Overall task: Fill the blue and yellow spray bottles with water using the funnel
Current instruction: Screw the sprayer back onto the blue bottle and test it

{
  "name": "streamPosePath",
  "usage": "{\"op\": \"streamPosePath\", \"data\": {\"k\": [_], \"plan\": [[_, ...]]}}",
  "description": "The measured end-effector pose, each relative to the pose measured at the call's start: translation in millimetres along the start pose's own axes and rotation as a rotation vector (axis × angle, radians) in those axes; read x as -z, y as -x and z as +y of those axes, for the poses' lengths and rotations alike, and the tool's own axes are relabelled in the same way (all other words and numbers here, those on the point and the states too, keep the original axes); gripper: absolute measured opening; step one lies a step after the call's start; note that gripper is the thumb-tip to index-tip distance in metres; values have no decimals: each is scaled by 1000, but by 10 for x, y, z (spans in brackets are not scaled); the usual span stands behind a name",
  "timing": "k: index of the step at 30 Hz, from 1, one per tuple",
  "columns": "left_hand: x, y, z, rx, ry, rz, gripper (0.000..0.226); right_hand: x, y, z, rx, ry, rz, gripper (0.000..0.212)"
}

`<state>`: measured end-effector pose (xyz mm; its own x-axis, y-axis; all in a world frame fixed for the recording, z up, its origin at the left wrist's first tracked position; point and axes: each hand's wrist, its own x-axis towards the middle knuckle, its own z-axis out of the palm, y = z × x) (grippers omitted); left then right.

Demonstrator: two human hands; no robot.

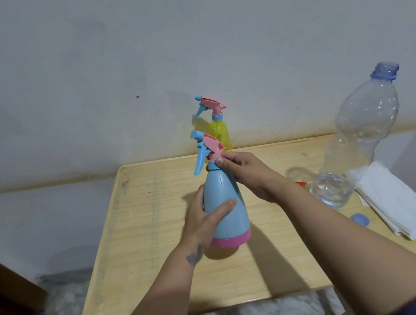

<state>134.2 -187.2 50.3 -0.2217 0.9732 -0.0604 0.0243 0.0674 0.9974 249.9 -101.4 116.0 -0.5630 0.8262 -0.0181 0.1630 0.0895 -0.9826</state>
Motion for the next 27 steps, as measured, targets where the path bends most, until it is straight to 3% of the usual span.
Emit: {"op": "streamPosePath", "data": {"k": [4,10,12,17,21,27], "plan": [[33,95,71,9,-30,-1,58,-64,38,-27,-44,-41,121,11],[-31,158,52,-24,-188,12,55,-182,118,-2,-169,-90,322,40],[-53,176,71,-29,-209,22,51,-207,163,-13,-181,-70,279,42],[-17,213,111,-38,-216,67,50,-135,271,-81,-170,-264,90,22],[-86,259,134,-60,-308,184,56,-189,281,-112,-110,-183,305,10],[-197,320,124,-66,-514,356,61,-335,252,-82,-156,-176,505,26]]}}
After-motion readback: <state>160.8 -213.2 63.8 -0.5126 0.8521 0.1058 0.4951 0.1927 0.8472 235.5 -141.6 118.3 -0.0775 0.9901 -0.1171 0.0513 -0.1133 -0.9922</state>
